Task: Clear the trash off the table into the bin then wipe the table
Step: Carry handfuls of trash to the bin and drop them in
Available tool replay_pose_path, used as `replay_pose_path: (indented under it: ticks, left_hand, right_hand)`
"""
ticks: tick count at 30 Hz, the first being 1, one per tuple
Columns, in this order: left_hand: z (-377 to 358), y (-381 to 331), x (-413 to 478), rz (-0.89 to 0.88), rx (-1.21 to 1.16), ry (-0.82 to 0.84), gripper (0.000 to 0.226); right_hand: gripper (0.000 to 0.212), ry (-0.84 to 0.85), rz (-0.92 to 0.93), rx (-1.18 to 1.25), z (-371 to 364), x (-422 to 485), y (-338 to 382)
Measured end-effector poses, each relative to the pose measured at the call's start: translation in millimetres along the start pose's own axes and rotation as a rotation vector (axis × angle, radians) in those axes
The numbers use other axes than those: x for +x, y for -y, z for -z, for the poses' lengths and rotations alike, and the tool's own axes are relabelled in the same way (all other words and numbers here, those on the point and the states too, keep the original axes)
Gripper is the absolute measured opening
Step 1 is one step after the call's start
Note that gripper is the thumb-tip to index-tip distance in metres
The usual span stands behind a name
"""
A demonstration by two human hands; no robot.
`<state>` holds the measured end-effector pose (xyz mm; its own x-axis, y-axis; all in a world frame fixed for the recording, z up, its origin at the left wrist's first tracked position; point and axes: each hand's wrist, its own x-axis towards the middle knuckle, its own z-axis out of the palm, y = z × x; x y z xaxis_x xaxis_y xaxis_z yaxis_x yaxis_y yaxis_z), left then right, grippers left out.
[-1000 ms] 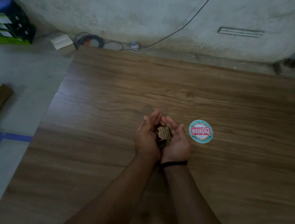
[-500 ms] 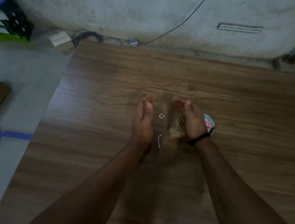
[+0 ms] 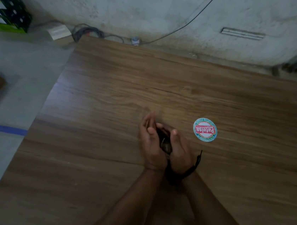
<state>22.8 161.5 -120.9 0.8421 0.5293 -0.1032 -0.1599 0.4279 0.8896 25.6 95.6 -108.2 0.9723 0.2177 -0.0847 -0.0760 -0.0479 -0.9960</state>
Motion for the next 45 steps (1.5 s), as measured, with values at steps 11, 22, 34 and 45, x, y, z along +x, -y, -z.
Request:
replay_pose_path:
  ticks: [11, 22, 34, 45]
  left_hand:
    - [-2.5, -20.0, 5.8, 0.325, -0.365, -0.097, 0.05]
    - [-43.0, -75.4, -7.8, 0.319, -0.49, 0.008, 0.042]
    - [-140.3, -141.7, -116.8, 0.375, -0.434, 0.34, 0.031]
    - [-218.7, -111.1, -377.0, 0.609, -0.291, 0.704, 0.027]
  right_hand:
    - [0.054, -0.194, -0.235, 0.833, -22.2, -3.7, 0.3]
    - [0.042, -0.314, -0.171, 1.147, -13.2, -4.9, 68.3]
    - [0.029, -0.569, 0.107, 1.148, 65.8, -101.0, 181.5]
    - [0.031, -1.005, 0.348, 1.186, 219.1, -327.2, 189.8]
